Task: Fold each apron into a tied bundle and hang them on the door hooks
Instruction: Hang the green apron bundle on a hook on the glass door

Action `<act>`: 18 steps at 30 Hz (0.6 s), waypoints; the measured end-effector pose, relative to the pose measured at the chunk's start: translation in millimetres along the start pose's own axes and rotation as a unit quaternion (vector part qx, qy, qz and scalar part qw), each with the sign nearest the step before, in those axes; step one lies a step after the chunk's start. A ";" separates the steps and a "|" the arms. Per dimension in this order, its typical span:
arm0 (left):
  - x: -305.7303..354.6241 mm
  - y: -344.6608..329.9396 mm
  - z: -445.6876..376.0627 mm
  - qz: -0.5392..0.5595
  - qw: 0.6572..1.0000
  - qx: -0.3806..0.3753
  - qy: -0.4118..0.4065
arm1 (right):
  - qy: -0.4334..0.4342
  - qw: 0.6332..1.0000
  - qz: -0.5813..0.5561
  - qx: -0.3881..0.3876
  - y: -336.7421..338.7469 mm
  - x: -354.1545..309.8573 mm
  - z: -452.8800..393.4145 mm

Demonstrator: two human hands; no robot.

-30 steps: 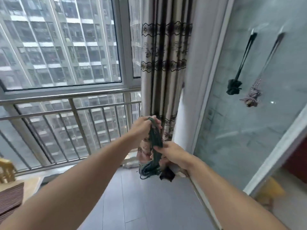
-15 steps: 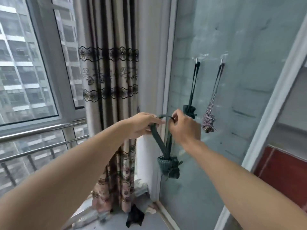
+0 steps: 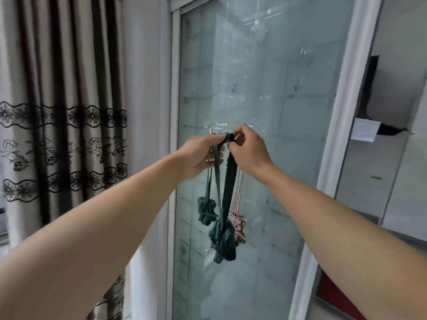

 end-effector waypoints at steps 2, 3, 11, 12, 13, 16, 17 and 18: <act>12.7 -17.6 -25.7 0.015 1.000 0.010 -0.013 | 0.001 1.000 -0.018 -0.009 12.9 16.4 -18.4; 17.2 -24.2 -34.0 0.022 1.000 0.012 -0.014 | -0.002 1.000 -0.021 -0.008 19.7 24.1 -24.1; 97.5 -88.7 -81.3 0.031 0.995 -0.029 -0.089 | 0.132 0.971 0.067 0.187 137.8 16.0 -77.0; 110.1 -96.2 -84.2 0.041 0.993 -0.034 -0.102 | 0.155 0.963 0.088 0.202 151.4 6.9 -85.4; 117.4 -101.3 -86.0 0.057 0.992 -0.036 -0.110 | 0.176 0.955 0.110 0.211 161.5 -2.3 -91.0; 129.8 -116.9 -95.4 0.093 0.989 -0.041 -0.110 | 0.190 0.941 0.206 0.189 183.2 -16.8 -112.3; 130.4 -122.0 -100.5 0.095 0.989 -0.042 -0.108 | 0.181 0.938 0.244 0.167 186.6 -16.3 -118.8; 129.2 -124.6 -104.0 0.090 0.990 -0.039 -0.106 | 0.172 0.935 0.274 0.145 187.5 -14.9 -123.0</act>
Point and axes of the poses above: each hand's wrist, its own z-axis away from the middle knuckle, its own y-axis out of the back of the hand, x = y × z, the point moved 9 cm from there along -z, towards the middle knuckle, and after that the axes turned 11 degrees about y, right-handed, at the moved point
